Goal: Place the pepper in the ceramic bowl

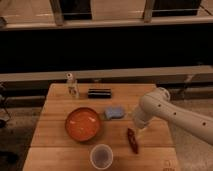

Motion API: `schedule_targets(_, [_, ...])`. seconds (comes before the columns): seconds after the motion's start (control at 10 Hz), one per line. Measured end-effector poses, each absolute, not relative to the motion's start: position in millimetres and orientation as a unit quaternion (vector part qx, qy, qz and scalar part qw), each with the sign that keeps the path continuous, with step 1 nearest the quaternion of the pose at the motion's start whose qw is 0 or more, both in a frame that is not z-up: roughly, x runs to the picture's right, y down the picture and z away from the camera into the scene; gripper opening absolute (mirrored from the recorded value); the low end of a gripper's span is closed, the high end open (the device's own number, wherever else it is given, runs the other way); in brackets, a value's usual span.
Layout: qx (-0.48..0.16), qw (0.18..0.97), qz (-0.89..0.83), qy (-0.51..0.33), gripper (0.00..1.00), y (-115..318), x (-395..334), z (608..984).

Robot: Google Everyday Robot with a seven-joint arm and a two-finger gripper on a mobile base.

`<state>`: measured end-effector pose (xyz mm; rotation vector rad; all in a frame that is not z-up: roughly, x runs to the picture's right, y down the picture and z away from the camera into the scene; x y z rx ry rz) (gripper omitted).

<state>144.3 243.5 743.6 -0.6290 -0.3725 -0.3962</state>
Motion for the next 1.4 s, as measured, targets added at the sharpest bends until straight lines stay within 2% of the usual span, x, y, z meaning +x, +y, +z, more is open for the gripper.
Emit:
schedule_targets(0.5, [-0.286,0.852,-0.388,-0.204,0.8,272.1,148.6,739.4])
schedule_targets(1.1, [-0.297,0.835,-0.427,-0.18,0.78,304.8,140.4,759.5])
schedule_targets(1.2, [-0.298,0.835,-0.428,-0.177,0.73,305.8,141.1,761.3])
schedule_targets(1.4, [-0.302,0.836,-0.422,-0.176,0.49,304.4,145.4,762.5])
